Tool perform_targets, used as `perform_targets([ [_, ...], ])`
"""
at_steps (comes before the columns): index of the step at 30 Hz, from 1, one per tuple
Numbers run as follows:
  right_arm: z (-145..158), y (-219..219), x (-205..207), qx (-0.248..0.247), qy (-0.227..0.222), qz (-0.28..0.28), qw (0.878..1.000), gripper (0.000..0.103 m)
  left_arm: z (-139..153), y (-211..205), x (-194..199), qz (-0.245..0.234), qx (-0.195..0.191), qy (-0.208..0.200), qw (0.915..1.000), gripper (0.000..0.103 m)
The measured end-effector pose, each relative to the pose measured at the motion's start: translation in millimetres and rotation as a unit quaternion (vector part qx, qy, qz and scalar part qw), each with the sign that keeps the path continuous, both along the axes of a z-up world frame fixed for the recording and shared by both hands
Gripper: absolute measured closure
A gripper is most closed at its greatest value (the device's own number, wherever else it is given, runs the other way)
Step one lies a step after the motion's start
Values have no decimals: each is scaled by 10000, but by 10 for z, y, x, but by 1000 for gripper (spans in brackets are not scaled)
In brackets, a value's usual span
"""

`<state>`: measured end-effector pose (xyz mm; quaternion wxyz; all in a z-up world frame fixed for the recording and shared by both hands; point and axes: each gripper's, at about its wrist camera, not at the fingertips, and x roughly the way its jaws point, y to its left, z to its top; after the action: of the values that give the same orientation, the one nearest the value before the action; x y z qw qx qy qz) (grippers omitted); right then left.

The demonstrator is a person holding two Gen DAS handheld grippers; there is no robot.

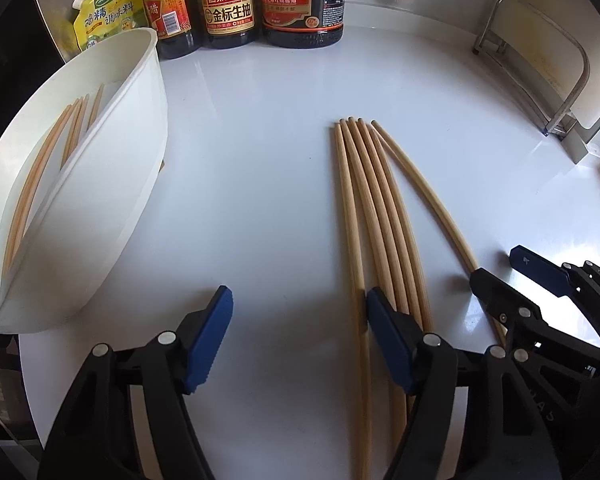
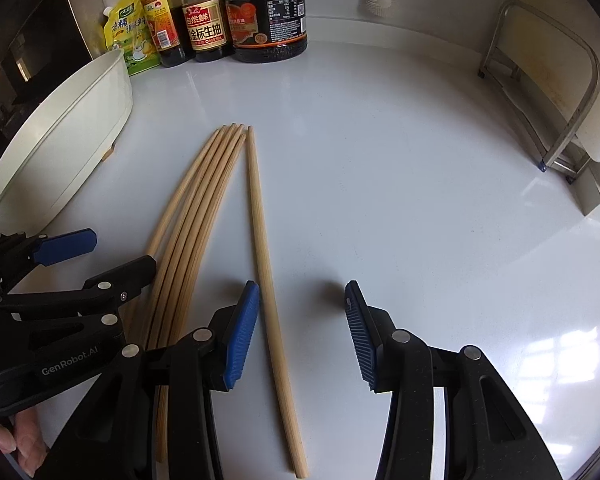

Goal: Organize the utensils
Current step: 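Close the left tool on one chopstick while the right tool grasps another, then lift and carry both held chopsticks over the white water basin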

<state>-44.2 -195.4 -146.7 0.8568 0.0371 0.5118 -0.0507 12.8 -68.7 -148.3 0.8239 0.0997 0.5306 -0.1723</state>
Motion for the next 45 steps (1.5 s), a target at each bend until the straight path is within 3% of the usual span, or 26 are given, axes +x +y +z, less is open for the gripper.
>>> perform_targets([
  [3, -13, 32, 20, -129, -82, 67, 9999, 61, 14, -12, -10, -60, -6, -21, 10000, 45],
  [5, -15, 38, 19, -122, -112, 85, 9998, 66, 27, -12, -16, -100, -9, -19, 9999, 56],
  [6, -15, 49, 19, -140, -122, 95, 9998, 71, 34, -21, -19, -123, -11, -14, 9999, 59],
  [8, -13, 70, 20, -139, -129, 153, 9997, 79, 48, -34, -35, -179, -13, -2, 9998, 77],
  [10, -9, 100, 21, -157, -112, 224, 9996, 94, 53, -45, -46, -227, -6, 30, 9997, 91],
  [11, -8, 114, 24, -177, -99, 249, 9995, 96, 54, -45, -51, -231, -5, 56, 9997, 96],
  [17, 5, 24, 2, 275, -71, 26, 9996, 97, 64, -14, -35, -221, -68, 307, 9993, 96],
  [24, 193, -21, -75, 616, -198, -134, 9978, 97, 272, 23, -93, -316, -108, 201, 9992, 96],
  [35, 818, 91, -86, 767, -629, -157, 9949, 97, 963, 219, -105, -491, -482, -337, 9971, 96],
  [45, 1176, 604, 360, 887, -906, 277, 9915, 97, 1332, 834, 176, -122, -723, -739, 9946, 96],
])
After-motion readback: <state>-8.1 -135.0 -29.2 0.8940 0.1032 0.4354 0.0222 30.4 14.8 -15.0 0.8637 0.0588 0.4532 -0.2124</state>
